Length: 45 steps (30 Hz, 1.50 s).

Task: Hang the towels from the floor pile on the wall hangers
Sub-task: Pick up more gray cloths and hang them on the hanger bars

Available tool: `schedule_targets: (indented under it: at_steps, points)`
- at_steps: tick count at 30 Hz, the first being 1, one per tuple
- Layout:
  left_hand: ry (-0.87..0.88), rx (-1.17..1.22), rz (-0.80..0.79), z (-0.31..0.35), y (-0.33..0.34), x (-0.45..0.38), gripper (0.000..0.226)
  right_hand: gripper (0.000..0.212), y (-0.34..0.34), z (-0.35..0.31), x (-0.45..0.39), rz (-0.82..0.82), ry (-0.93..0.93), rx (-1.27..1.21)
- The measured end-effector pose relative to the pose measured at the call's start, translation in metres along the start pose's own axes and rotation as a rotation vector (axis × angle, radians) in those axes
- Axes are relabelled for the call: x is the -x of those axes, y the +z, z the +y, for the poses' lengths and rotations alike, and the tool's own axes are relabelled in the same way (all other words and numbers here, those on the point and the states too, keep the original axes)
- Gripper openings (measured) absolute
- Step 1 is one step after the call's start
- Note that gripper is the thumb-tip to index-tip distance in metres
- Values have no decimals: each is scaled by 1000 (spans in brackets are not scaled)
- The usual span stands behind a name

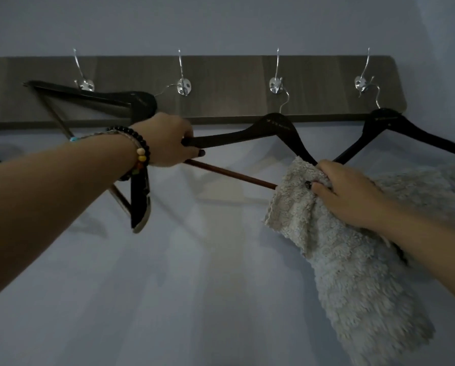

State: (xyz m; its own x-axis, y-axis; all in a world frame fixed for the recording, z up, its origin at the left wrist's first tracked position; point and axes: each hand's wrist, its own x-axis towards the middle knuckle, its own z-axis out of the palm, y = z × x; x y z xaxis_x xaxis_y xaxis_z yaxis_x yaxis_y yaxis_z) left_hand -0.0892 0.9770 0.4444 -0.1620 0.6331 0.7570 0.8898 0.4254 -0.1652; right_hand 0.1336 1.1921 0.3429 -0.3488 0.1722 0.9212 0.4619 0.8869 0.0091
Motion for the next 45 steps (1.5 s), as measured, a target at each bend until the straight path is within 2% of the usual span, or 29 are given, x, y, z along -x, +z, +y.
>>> schedule_targets:
  at_steps: [3,6,9,13,17,22,25,26,28,31,33,40,43,45]
  points:
    - [8,41,138,-3,-10,2,35,19,2,-7,2,-6,4,21]
    - [4,165,191,-10,-20,3,34,33,6,-18,3,-114,-58,-8]
    - [-87,440,298,-28,-31,5,31,33,14,-33,-1,-191,-55,-16]
    - [-184,945,480,-41,-40,8,25,30,26,-53,-7,-205,-30,-35]
    - [-270,1231,645,-45,-54,0,27,31,41,-73,-7,-230,-3,-89]
    - [-320,1190,722,-39,-68,-20,16,27,53,-95,-9,-182,16,-170]
    - [-304,1178,774,-35,-80,-29,25,20,54,-110,-12,-103,48,-258]
    - [-292,1217,776,-32,-85,-29,29,19,53,-115,-13,-76,60,-277]
    - [-265,1306,730,-24,-88,-28,20,17,54,-125,-15,-31,70,-297]
    - [-205,1256,507,-2,-80,-19,19,18,55,-138,-18,42,58,-326]
    - [-159,1201,422,7,-71,-13,24,16,54,-146,-20,85,60,-349]
    - [-89,1194,550,11,-73,-20,20,10,31,-165,-16,219,112,-321]
    - [-152,1273,562,7,-67,-29,21,12,15,-162,-7,292,114,-302]
    - [-230,1424,529,6,-55,-30,16,11,2,-152,1,345,97,-275]
